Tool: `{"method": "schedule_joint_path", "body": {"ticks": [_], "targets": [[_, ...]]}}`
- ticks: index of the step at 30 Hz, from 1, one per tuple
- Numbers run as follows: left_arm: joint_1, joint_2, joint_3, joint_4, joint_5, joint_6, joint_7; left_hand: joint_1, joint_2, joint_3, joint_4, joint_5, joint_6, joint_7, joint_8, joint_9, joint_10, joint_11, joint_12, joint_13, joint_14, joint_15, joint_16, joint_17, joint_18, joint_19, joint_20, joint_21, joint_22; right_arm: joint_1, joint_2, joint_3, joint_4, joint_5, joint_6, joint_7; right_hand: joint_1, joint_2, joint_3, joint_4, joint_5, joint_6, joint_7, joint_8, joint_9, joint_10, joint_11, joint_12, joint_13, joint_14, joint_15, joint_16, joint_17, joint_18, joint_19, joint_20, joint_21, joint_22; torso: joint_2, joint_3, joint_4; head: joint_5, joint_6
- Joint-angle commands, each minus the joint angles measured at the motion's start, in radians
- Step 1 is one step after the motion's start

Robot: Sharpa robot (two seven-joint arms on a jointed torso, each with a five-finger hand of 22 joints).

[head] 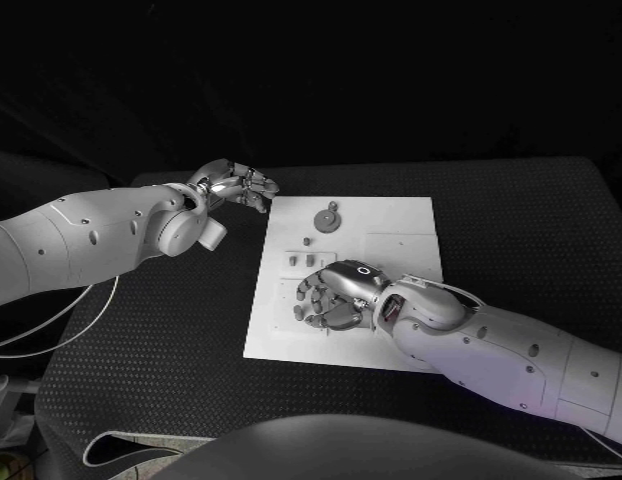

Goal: Assemble the parts on the task board

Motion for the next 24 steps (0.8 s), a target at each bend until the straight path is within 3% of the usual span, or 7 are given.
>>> {"method": "schedule_joint_path", "body": {"ticks": [1, 11, 12, 13, 15, 19, 24], "targets": [[0.001, -0.001, 0.001, 0.001, 0.005, 0.013, 0.006, -0.008, -0.001, -0.006, -0.001, 0.002, -0.007, 0.001, 0.006, -0.001, -0.008, -0.002, 0.002, -0.002, -0.006, 0.001, -0.005, 0.002, -0.004, -0.006, -0.002, 0.004, -0.001, 0.004, -0.019, 0.005, 0.031, 0.01, -0.017, 0.012, -0.013, -0.005, -0.012, 0.001, -0.001, -0.008, 0.013, -0.004, -0.001, -0.002, 0.008, 0.006, 0.002, 0.0, 0.008, 0.002, 0.0, 0.045, 0.003, -0.001, -0.007, 0.013, 0.0, 0.0004, 0.0001, 0.0, 0.0], [0.001, -0.005, 0.0, -0.001, 0.005, 0.012, 0.006, -0.01, -0.001, -0.006, 0.0, 0.002, -0.007, 0.002, 0.006, -0.001, -0.008, -0.001, 0.002, -0.002, -0.006, 0.001, -0.005, 0.002, -0.004, -0.006, -0.002, 0.004, -0.002, 0.057, -0.155, 0.034, 0.178, 0.1, -0.018, 0.02, 0.027, 0.032, -0.017, -0.016, 0.004, -0.005, 0.011, -0.001, -0.001, -0.01, 0.007, 0.003, 0.006, -0.008, 0.007, 0.001, 0.001, 0.045, -0.007, -0.008, -0.012, 0.015, -0.001, 0.0008, -0.0015, -0.004, 0.0], [0.001, -0.006, 0.0, -0.001, 0.005, 0.012, 0.006, -0.01, -0.001, -0.006, 0.0, 0.002, -0.007, 0.002, 0.006, -0.001, -0.008, -0.001, 0.002, -0.002, -0.006, 0.001, -0.005, 0.002, -0.004, -0.006, -0.002, 0.004, -0.002, 0.064, -0.169, 0.035, 0.189, 0.118, -0.018, 0.02, 0.043, 0.032, 0.004, -0.017, 0.034, -0.009, 0.012, -0.003, -0.001, -0.015, 0.008, 0.0, 0.006, -0.012, 0.01, 0.0, 0.001, 0.043, -0.014, -0.007, -0.015, 0.015, -0.001, 0.0009, -0.0021, -0.004, 0.0], [0.001, -0.006, 0.0, -0.002, 0.005, 0.011, 0.005, -0.01, -0.001, -0.006, 0.0, 0.002, -0.007, 0.002, 0.006, -0.001, -0.008, -0.001, 0.002, -0.002, -0.006, 0.001, -0.005, 0.002, -0.004, -0.006, -0.002, 0.004, -0.002, 0.074, -0.187, 0.035, 0.204, 0.136, -0.016, 0.018, 0.014, -0.032, 0.138, -0.011, 0.436, -0.028, 0.02, -0.011, -0.001, -0.037, 0.015, -0.013, 0.0, -0.034, 0.031, -0.002, 0.005, 0.014, -0.053, 0.007, -0.031, 0.011, -0.001, 0.0011, -0.0023, -0.004, 0.0], [0.001, -0.005, 0.0, -0.005, 0.005, 0.012, 0.006, -0.011, -0.001, -0.006, 0.0, 0.002, -0.007, 0.002, 0.006, -0.001, -0.008, -0.001, 0.002, -0.002, -0.006, 0.001, -0.005, 0.002, -0.004, -0.006, -0.002, 0.004, -0.002, 0.087, -0.216, 0.036, 0.226, 0.155, -0.015, 0.015, 0.045, 0.044, 0.189, -0.005, 0.571, -0.022, 0.022, -0.004, 0.004, -0.022, 0.016, 0.002, 0.01, -0.024, 0.017, 0.006, 0.007, 0.028, -0.015, -0.009, -0.006, 0.014, -0.001, 0.0016, -0.0035, -0.006, 0.0], [0.001, -0.003, 0.0, -0.01, 0.005, 0.012, 0.006, -0.013, 0.0, -0.007, 0.001, 0.002, -0.007, 0.002, 0.006, -0.001, -0.008, -0.001, 0.002, -0.003, -0.006, 0.001, -0.005, 0.002, -0.004, -0.006, -0.002, 0.005, -0.002, 0.11, -0.264, 0.036, 0.25, 0.184, -0.003, 0.004, 0.047, 0.015, 0.369, 0.006, 0.595, -0.036, 0.028, -0.007, 0.006, -0.043, 0.024, 0.013, 0.042, -0.03, 0.023, 0.008, 0.005, 0.045, -0.011, 0.013, 0.006, 0.021, -0.003, 0.0026, -0.0053, -0.013, 0.0], [-0.001, 0.005, 0.0, -0.021, 0.005, 0.015, 0.006, -0.014, 0.0, -0.007, 0.001, 0.002, -0.007, 0.002, 0.007, -0.001, -0.008, -0.001, 0.002, -0.003, -0.006, 0.001, -0.006, 0.002, -0.004, -0.006, -0.002, 0.005, -0.002, 0.116, -0.301, 0.036, 0.247, 0.204, 0.001, -0.005, 0.049, -0.003, 0.452, 0.009, 0.59, -0.046, 0.031, -0.005, 0.012, -0.06, 0.026, 0.016, 0.061, -0.039, 0.027, 0.008, 0.003, 0.045, -0.017, 0.019, 0.011, 0.02, -0.008, 0.0076, -0.0122, -0.03, 0.003]]}}
